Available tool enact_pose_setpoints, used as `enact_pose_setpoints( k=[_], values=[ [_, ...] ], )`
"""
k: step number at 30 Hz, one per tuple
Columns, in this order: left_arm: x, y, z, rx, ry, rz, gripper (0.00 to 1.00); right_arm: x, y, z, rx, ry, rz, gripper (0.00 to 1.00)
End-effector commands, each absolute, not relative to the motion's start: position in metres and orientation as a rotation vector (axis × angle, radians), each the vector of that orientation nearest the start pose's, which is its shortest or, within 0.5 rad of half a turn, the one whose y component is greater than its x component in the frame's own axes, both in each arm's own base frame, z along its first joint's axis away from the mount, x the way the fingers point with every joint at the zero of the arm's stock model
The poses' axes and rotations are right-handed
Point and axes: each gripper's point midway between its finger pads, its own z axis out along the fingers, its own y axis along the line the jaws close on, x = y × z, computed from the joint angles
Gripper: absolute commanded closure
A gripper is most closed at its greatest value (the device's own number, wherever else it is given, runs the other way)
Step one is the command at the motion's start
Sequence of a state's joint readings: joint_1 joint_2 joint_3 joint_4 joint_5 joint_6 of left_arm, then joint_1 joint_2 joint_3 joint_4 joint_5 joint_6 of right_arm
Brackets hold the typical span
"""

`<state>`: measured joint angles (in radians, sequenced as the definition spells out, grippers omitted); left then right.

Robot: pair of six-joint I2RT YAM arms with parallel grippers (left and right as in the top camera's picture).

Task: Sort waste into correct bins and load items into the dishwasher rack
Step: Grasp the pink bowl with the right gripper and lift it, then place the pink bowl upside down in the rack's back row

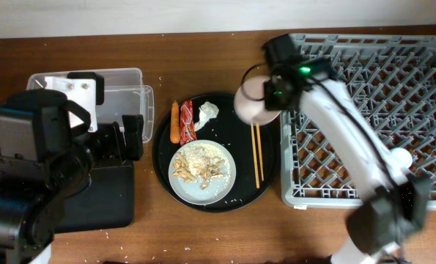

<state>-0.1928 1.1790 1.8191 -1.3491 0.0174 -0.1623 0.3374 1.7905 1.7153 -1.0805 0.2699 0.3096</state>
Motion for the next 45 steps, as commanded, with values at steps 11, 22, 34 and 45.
enact_pose_setpoints(
  k=[11,22,34,45],
  values=[
    [0.26,-0.05,0.394,0.024,2.279,-0.19,0.01,0.408,-0.134,0.228,0.549,2.298,-1.286,0.96],
    [0.26,-0.05,0.394,0.024,2.279,-0.19,0.01,0.412,-0.133,0.182,0.387,2.372,-1.537,0.96],
    [0.26,-0.05,0.394,0.024,2.279,-0.19,0.01,0.417,-0.024,0.17,-0.032,2.398,-1.499,0.52],
    [0.26,-0.05,0.394,0.024,2.28,-0.19,0.01,0.358,0.141,0.189,-0.211,2.905,0.092,0.31]
  ],
)
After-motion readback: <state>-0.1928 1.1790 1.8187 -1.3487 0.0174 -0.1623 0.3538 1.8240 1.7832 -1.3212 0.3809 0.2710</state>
